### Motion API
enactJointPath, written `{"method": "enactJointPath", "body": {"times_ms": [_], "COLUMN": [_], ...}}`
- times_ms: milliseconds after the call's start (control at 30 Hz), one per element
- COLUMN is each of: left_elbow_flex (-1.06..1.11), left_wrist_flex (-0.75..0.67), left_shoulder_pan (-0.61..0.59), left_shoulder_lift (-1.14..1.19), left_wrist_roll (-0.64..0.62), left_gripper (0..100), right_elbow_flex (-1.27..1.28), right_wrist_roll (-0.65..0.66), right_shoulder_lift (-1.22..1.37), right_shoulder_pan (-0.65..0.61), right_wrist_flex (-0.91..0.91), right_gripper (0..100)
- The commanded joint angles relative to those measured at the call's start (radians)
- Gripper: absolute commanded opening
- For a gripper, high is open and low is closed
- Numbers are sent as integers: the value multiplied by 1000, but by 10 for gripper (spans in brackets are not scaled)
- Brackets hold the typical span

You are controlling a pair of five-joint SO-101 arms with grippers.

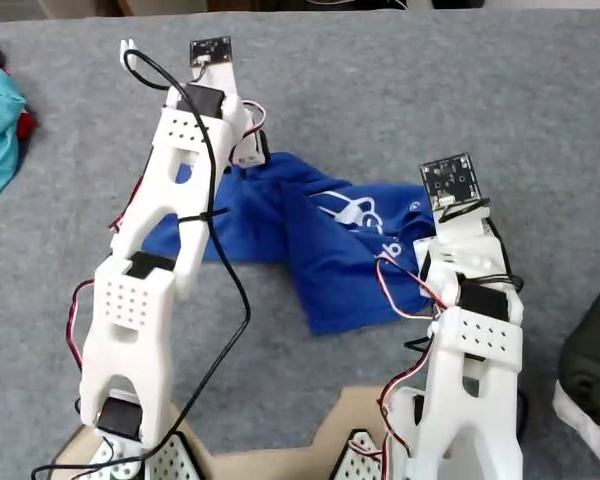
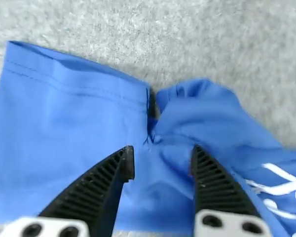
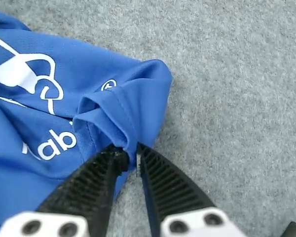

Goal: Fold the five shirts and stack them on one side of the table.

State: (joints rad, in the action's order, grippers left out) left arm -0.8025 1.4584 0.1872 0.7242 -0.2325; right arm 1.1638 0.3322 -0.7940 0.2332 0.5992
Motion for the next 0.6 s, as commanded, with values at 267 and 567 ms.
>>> {"method": "enactJointPath", "body": {"times_ms": [267,567], "left_elbow_flex": [-29,-315], "left_wrist_flex": [-28,164], "left_shoulder_pan": [-77,-58], "left_shoulder_lift": [156,157], "left_wrist_roll": [-14,-15], "left_gripper": [145,31], "right_elbow_flex": [-1,30], "right_wrist_roll": [-11,-11], "right_shoulder_lift": [-21,-21], "right_shoulder_pan": [-15,-16], "right_wrist_flex": [6,5], "right_gripper": [5,5]}}
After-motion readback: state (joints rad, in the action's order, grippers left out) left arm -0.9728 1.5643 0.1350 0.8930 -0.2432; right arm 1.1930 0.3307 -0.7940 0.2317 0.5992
